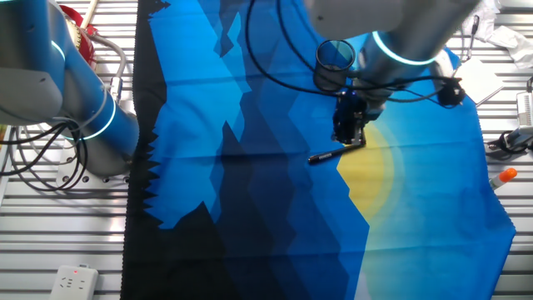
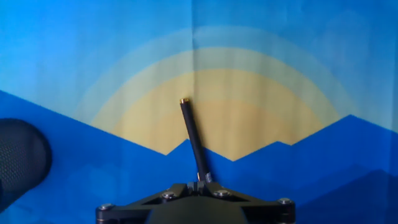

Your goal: Put the pen into the pen holder

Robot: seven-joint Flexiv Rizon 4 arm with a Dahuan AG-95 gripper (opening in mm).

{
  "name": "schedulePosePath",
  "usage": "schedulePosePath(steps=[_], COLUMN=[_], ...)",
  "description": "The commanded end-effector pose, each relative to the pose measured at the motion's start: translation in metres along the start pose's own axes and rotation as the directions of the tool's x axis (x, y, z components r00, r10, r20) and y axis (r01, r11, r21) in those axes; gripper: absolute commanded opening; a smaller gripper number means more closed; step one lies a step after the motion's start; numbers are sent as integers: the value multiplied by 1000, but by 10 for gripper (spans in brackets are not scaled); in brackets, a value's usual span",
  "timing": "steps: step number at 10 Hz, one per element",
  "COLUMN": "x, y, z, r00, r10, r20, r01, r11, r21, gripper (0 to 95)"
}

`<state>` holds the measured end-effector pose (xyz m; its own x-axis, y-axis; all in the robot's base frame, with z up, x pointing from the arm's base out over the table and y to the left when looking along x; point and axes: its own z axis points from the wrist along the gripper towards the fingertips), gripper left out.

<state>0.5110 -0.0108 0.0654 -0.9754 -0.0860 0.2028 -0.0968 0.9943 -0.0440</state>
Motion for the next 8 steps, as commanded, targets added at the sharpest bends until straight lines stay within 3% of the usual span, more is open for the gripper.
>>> schedulePosePath(steps=[1, 4, 5, 8], x=[1, 0, 1, 5], y=[0, -9, -14, -18], z=[0, 18, 32, 50], r00=[991, 977, 975, 993], r10=[-134, -210, -219, -111], r20=[26, 43, 39, 48], r01=[133, 208, 218, 110], r11=[990, 977, 975, 993], r21=[35, 45, 45, 40], gripper=[0, 0, 0, 0])
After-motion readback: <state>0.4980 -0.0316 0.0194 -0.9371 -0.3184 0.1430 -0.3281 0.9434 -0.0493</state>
